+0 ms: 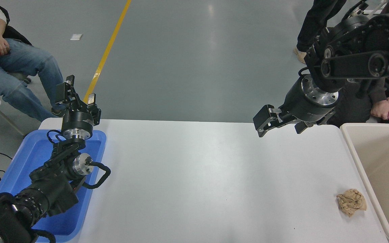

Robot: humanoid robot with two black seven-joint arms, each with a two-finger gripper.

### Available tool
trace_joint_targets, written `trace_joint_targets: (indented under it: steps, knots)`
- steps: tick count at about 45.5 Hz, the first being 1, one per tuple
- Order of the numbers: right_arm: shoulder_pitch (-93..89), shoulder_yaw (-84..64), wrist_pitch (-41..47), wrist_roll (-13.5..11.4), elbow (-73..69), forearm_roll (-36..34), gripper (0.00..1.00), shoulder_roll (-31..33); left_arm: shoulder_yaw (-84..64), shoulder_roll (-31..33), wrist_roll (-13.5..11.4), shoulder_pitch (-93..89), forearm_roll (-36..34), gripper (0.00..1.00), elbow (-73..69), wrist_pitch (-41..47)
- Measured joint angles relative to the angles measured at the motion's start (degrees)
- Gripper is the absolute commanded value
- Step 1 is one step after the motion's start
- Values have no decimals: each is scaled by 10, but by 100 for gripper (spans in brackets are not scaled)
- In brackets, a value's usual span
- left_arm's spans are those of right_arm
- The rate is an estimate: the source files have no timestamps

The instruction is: Pick up paper ball place in dustbin

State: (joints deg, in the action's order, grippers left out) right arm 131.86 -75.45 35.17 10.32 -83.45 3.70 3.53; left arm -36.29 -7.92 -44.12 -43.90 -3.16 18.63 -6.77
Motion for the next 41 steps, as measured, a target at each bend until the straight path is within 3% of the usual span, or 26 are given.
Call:
trace_joint_targets:
  steps: [29,41]
  knots:
    - [-48,13,-7,0,28,5,100,1,0,0,0,0,0,100,0,0]
    - [-58,1,-7,0,33,49,100,53,0,0,0,0,0,100,0,0]
